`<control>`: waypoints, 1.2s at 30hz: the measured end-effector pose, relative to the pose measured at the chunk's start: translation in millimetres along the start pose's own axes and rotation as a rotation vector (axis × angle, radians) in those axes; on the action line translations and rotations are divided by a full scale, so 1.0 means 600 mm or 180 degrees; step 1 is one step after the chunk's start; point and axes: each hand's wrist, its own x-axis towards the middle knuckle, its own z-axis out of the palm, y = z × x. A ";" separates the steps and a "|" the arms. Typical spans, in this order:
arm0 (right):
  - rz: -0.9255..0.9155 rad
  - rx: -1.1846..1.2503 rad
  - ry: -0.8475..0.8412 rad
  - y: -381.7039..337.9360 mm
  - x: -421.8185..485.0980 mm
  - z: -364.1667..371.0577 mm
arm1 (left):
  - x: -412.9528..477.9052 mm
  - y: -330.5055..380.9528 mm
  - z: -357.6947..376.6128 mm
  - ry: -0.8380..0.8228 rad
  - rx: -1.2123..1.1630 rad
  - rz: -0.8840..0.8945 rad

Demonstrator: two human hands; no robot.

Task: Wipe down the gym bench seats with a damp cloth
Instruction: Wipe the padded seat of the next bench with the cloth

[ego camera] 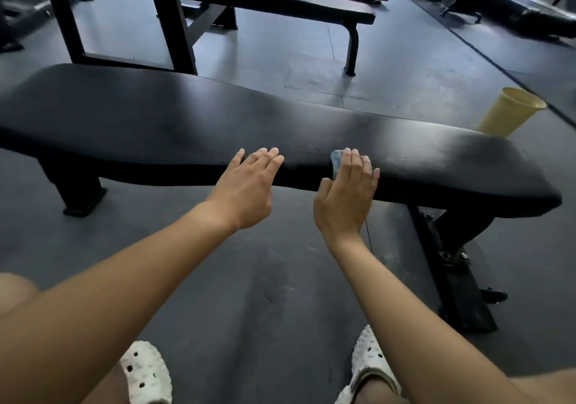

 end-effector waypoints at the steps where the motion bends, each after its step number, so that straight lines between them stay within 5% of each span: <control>1: -0.0135 0.0033 -0.0071 -0.017 -0.001 0.004 | -0.002 0.000 -0.001 -0.0044 0.0016 -0.0005; 9: -0.1131 -0.0034 -0.0489 -0.071 0.020 0.015 | -0.024 -0.036 -0.020 0.0560 0.0093 -0.0567; 19: -0.0344 0.0004 0.0212 -0.087 0.004 0.047 | -0.072 -0.172 -0.001 0.1241 -0.0080 -0.1180; 24: -0.0470 0.0053 0.0107 -0.162 -0.009 0.065 | -0.076 -0.205 0.001 0.1362 -0.0130 -0.0783; 30: -0.1122 0.0039 -0.0298 -0.241 -0.030 0.066 | -0.077 -0.215 -0.008 0.1441 -0.0139 -0.0643; 36: -0.1755 -0.0120 -0.0441 -0.164 -0.009 0.042 | -0.075 -0.195 0.005 0.1545 -0.0212 -0.0925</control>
